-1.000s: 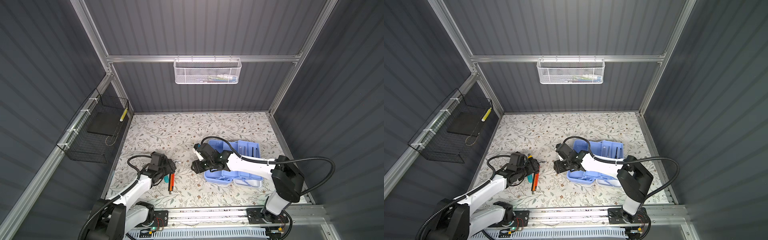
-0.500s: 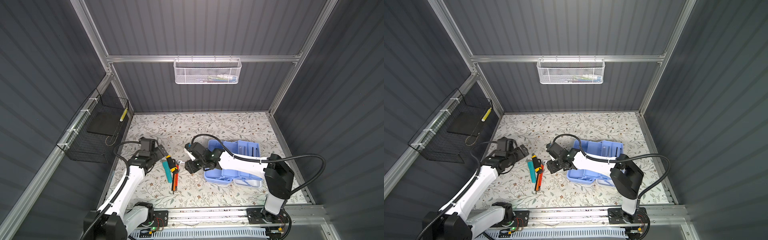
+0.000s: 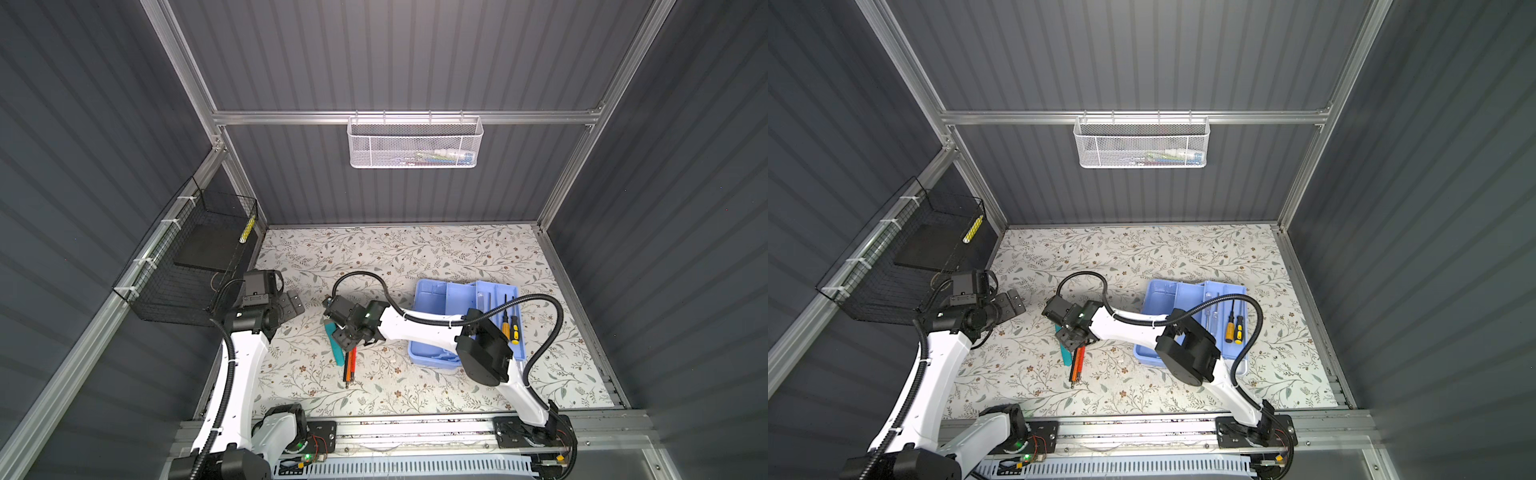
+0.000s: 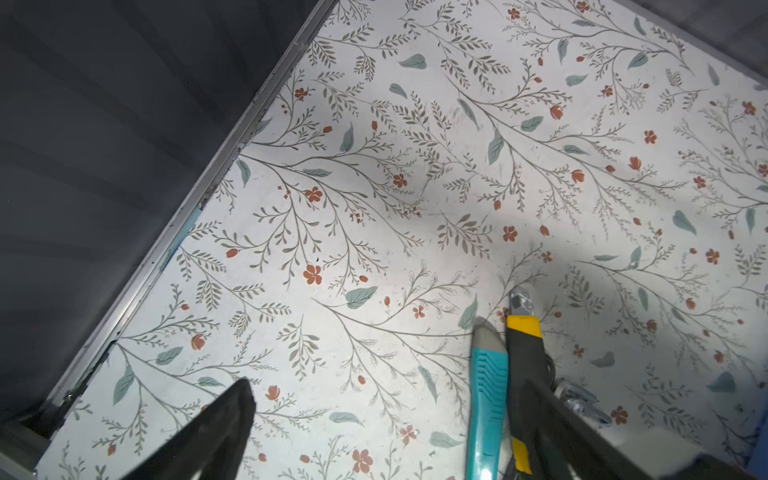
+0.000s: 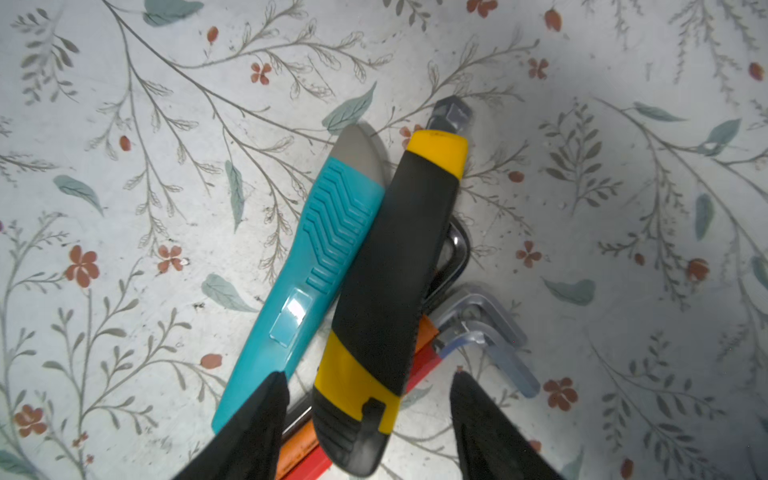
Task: Pack the tool kit
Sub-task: 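Grasp the black-and-yellow utility knife with the right gripper and lift it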
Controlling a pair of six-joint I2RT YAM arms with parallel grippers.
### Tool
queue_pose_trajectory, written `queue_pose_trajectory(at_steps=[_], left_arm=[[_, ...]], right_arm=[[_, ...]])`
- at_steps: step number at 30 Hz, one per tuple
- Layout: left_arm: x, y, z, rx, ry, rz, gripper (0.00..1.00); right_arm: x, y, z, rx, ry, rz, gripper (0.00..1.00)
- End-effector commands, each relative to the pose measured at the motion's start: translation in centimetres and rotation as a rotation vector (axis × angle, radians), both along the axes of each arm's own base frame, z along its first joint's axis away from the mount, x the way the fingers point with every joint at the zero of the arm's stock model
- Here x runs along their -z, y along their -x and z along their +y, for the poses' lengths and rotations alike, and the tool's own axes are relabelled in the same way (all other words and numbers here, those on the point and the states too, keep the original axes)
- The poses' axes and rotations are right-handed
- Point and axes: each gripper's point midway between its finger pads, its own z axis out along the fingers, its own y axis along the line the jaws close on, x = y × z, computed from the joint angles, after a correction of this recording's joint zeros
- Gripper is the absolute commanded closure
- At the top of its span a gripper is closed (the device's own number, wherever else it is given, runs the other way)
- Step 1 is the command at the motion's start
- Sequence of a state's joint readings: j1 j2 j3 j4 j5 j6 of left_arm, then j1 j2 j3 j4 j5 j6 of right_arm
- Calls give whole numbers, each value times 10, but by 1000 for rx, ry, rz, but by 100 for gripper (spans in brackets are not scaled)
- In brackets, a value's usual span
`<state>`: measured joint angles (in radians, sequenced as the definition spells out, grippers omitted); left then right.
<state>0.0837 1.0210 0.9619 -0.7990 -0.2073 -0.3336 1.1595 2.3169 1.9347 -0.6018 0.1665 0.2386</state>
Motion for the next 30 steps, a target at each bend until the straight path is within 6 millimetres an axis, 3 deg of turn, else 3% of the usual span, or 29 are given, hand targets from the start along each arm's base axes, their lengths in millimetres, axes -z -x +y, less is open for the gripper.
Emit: queue_pose_trajectory(at_steps=[1, 14, 24, 30], left_arm=[[1, 14, 10, -21, -37, 27, 0], [-3, 13, 7, -13, -11, -9, 1], [-2, 12, 6, -6, 3, -9, 1], [-2, 12, 7, -9, 6, -11, 1]], right_arm=[[11, -2, -11, -5, 108, -36, 35], [34, -7, 0, -7, 160, -78, 39], [34, -10, 8, -11, 151, -107, 47], [21, -14, 8, -1, 134, -135, 53]])
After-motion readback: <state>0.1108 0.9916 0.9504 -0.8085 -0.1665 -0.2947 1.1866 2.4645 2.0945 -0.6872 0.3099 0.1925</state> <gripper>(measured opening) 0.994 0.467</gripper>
